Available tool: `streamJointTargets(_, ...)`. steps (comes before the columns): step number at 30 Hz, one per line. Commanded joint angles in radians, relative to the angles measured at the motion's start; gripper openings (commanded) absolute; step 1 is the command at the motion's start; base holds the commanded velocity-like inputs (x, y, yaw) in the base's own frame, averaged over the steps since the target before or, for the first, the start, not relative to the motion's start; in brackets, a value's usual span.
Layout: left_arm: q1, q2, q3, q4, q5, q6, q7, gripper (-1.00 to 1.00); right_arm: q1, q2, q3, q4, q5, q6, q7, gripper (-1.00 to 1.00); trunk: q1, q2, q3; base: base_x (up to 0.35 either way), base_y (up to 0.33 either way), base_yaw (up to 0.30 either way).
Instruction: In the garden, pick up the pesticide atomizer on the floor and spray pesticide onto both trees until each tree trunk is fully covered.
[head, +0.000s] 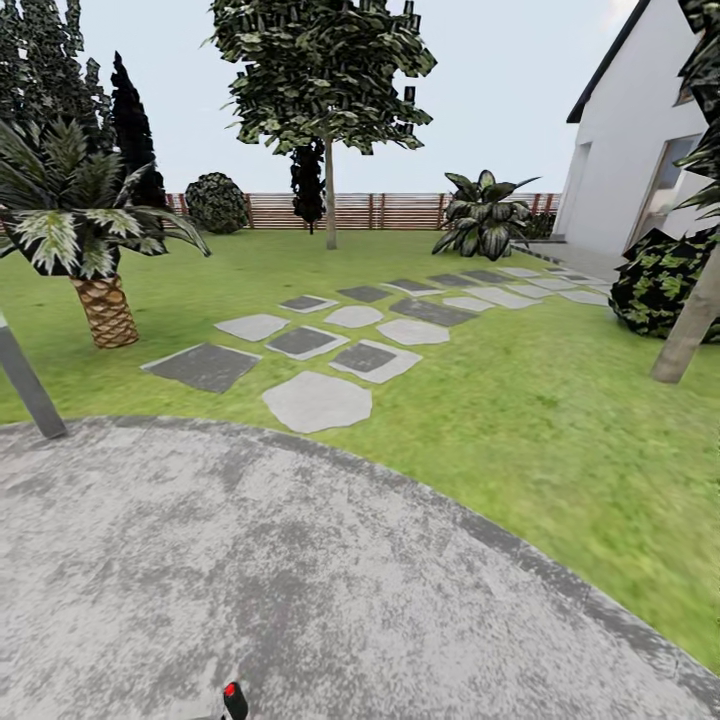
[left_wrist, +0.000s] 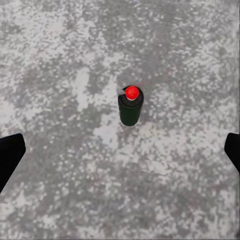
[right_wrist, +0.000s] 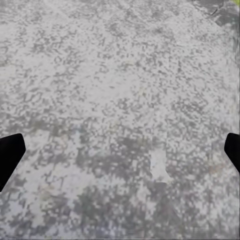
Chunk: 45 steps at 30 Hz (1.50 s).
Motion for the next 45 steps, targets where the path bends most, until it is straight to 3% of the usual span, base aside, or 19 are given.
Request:
streamJointTargets(1,-0.001,0.000,0.000,0.001,0.008,-0.003,0.000,1.00,-0.001,0.000,-0.001,0.001,0.006,-0.003,0.001,1.00,0.000,0.000,-0.001,0.151,-0.299,0.000)
streamJointTargets(19,-0.001,0.000,0.000,0.001,0.008,-0.003,0.000,1.00,-0.001,0.000,-0.001,0.001,0.006,-0.003,0.001,1.00,0.000,0.000,-0.001,0.123,-0.306,0.013)
streamJointTargets(45,-0.001,0.000,0.000,0.001,0.008,-0.003,0.000,1.00,-0.001,0.000,-0.001,0.002,0.006,-0.003,0.001,1.00,0.000,0.000,-0.001,0.104,-0.250,0.267)
